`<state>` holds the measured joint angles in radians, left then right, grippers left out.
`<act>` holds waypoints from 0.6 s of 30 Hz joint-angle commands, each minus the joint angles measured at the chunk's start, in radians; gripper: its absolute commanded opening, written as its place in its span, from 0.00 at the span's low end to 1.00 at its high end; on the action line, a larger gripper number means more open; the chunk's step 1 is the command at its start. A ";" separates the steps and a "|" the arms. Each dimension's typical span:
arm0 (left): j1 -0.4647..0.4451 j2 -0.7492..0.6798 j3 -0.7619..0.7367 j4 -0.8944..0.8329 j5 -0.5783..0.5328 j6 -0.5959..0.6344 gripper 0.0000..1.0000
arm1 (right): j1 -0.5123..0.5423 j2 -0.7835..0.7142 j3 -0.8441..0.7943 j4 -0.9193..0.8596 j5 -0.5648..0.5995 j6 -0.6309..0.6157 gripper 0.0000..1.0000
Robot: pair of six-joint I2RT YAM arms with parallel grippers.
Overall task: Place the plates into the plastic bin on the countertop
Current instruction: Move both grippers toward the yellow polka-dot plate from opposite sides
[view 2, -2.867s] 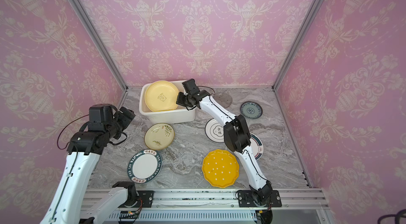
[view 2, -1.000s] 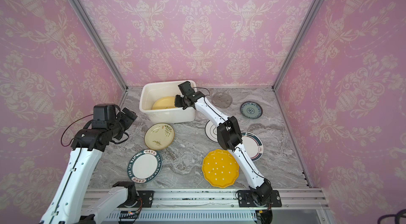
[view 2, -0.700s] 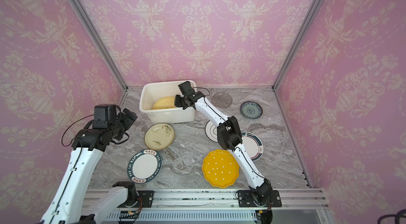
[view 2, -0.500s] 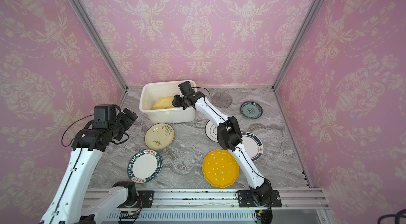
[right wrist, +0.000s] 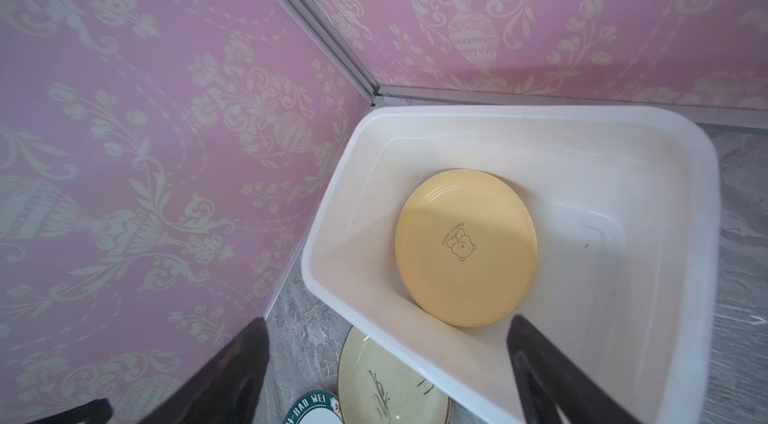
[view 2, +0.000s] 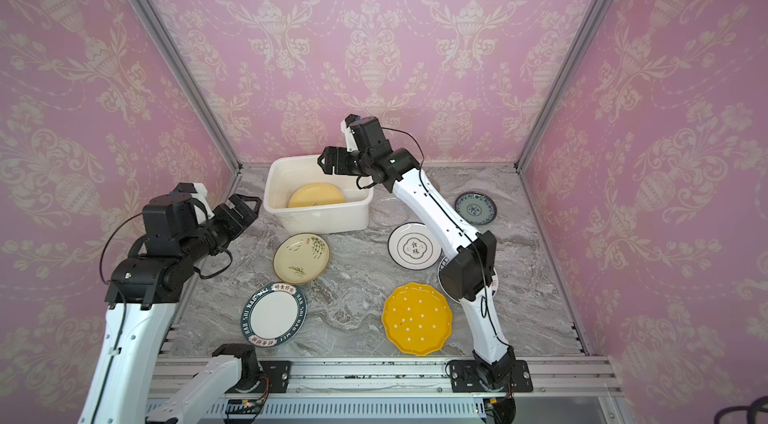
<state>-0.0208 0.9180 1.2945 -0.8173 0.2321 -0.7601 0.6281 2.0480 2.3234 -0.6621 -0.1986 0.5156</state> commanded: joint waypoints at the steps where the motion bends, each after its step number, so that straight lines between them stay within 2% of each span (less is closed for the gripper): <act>1: -0.040 0.038 0.034 -0.069 0.199 0.045 0.96 | -0.020 -0.154 -0.181 -0.131 0.062 -0.003 0.89; 3: -0.101 0.061 0.056 -0.131 0.192 0.054 0.96 | -0.035 -0.270 -0.325 -0.158 0.069 0.021 0.88; 9: -0.397 0.157 0.059 -0.231 0.132 0.018 0.95 | -0.065 -0.554 -0.649 -0.342 0.120 0.062 0.88; 13: -0.619 0.226 0.028 -0.224 0.103 -0.012 0.96 | -0.079 -0.688 -0.842 -0.456 0.141 0.104 0.88; 18: -0.824 0.310 -0.055 -0.159 0.094 -0.058 0.96 | -0.094 -0.839 -1.076 -0.515 0.143 0.160 0.91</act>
<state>-0.7815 1.2015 1.2793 -0.9833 0.3347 -0.7761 0.5411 1.2694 1.3243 -1.0889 -0.0780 0.6212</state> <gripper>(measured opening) 0.959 0.902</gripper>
